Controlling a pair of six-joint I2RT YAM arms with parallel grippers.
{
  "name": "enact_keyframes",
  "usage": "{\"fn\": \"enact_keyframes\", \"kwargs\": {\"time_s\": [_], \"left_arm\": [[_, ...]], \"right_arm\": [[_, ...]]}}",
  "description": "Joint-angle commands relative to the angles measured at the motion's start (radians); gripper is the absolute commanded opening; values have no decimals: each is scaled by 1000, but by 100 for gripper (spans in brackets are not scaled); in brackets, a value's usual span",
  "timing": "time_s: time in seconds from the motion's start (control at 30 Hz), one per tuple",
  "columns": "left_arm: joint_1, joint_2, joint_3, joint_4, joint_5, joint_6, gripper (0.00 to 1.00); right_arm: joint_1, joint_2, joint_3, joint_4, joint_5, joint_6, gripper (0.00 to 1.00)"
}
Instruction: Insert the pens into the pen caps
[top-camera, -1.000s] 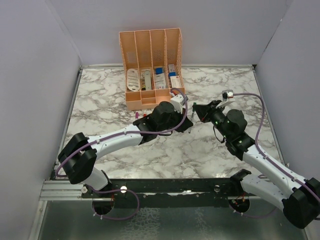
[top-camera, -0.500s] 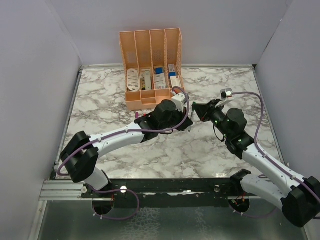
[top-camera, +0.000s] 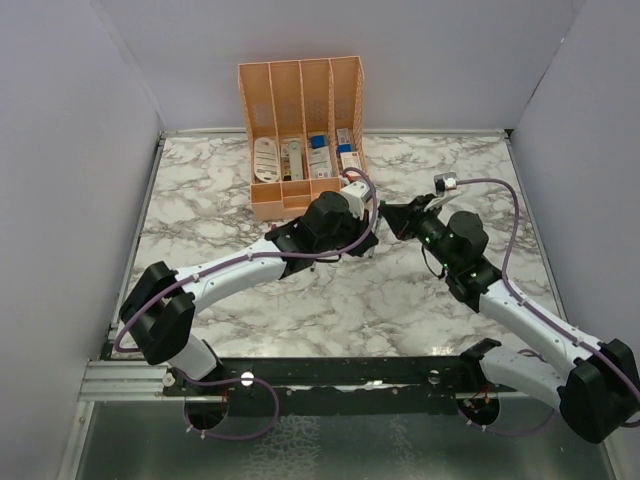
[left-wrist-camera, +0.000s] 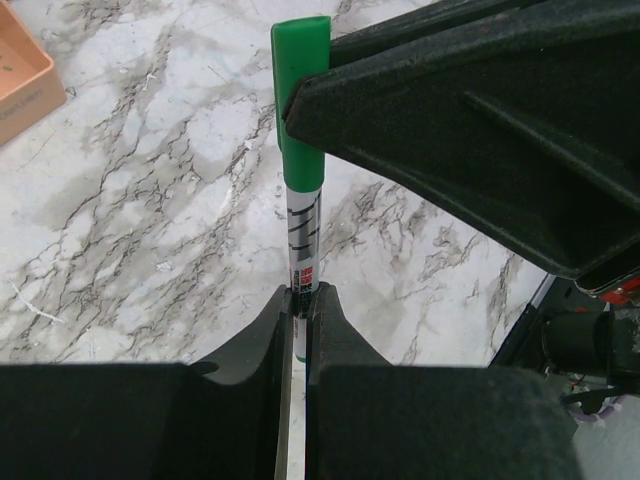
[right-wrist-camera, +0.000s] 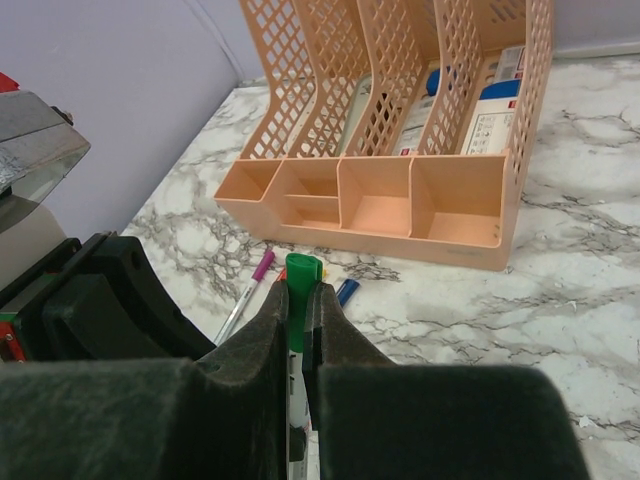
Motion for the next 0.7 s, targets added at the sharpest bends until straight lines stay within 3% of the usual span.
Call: {"fn": "enact_keyframes", "kwargs": {"time_s": [0.0, 0.47, 0.67], "left_arm": [[47, -41, 114, 260, -87, 18, 0], [60, -46, 138, 251, -98, 58, 0], [63, -33, 142, 170, -84, 55, 0]], "right_arm": [[19, 47, -38, -236, -154, -20, 1], [37, 111, -28, -271, -184, -40, 1], [39, 109, -3, -264, -150, -39, 1]]}}
